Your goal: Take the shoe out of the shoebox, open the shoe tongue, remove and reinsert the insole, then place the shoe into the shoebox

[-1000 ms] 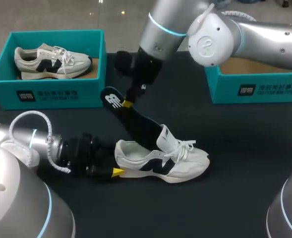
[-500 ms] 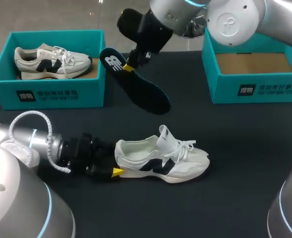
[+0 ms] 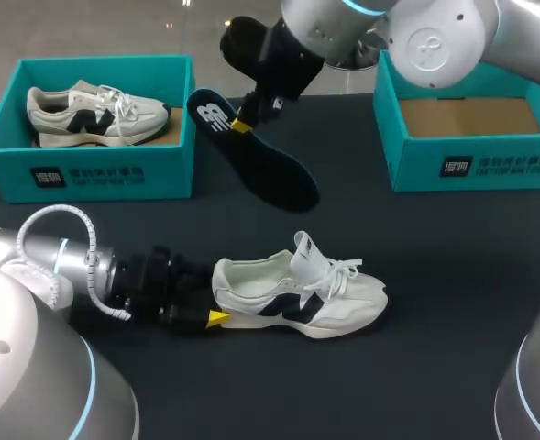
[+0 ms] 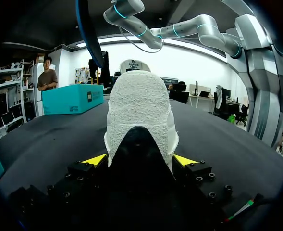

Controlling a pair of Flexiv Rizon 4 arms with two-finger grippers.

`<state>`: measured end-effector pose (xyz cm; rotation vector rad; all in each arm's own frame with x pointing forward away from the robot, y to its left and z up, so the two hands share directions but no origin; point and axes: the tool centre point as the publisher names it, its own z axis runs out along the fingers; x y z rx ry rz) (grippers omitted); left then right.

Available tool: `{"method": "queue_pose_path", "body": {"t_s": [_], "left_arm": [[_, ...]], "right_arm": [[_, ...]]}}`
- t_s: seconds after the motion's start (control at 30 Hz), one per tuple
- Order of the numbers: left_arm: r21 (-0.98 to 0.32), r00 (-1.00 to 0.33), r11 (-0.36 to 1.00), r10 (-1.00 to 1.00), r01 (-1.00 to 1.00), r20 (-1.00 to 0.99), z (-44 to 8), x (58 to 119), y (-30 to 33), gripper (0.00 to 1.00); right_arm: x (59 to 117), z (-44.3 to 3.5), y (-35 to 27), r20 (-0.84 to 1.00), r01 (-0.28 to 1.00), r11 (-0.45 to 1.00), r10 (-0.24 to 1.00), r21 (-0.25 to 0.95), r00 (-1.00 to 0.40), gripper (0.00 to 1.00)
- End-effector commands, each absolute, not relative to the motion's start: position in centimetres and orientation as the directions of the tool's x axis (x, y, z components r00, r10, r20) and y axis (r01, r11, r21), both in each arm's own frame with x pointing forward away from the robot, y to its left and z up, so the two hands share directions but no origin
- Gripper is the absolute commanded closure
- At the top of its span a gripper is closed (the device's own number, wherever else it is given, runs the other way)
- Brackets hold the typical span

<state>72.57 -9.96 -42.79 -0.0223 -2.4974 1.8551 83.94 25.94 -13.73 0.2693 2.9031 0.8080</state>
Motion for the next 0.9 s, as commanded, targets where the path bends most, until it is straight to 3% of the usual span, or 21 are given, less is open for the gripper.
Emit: {"method": "queue_pose_path", "body": {"t_s": [0.03, 0.43, 0.53, 0.9], "left_arm": [[-0.957, -0.999, 0.290, 0.029, -0.007, 0.016, -43.0, 72.6, -10.0, 1.00], [-0.957, -0.999, 0.290, 0.029, -0.007, 0.016, -43.0, 72.6, -10.0, 1.00], [-0.957, -0.999, 0.290, 0.029, -0.007, 0.016, -43.0, 72.6, -10.0, 1.00], [-0.957, -0.999, 0.290, 0.029, -0.007, 0.016, -43.0, 72.6, -10.0, 1.00]], "right_arm": [[82.9, -12.2, 25.5, -0.027, 0.203, 0.806, 0.262, 0.556, -0.965, 1.00], [78.9, -6.0, 24.7, 0.194, 0.386, 0.627, 0.354, 0.677, -0.915, 1.00], [79.3, -5.4, 24.5, 0.128, 0.277, 0.622, 0.274, 0.733, -0.953, 1.00], [79.3, -5.4, 24.5, 0.128, 0.277, 0.622, 0.274, 0.733, -0.953, 1.00]]}}
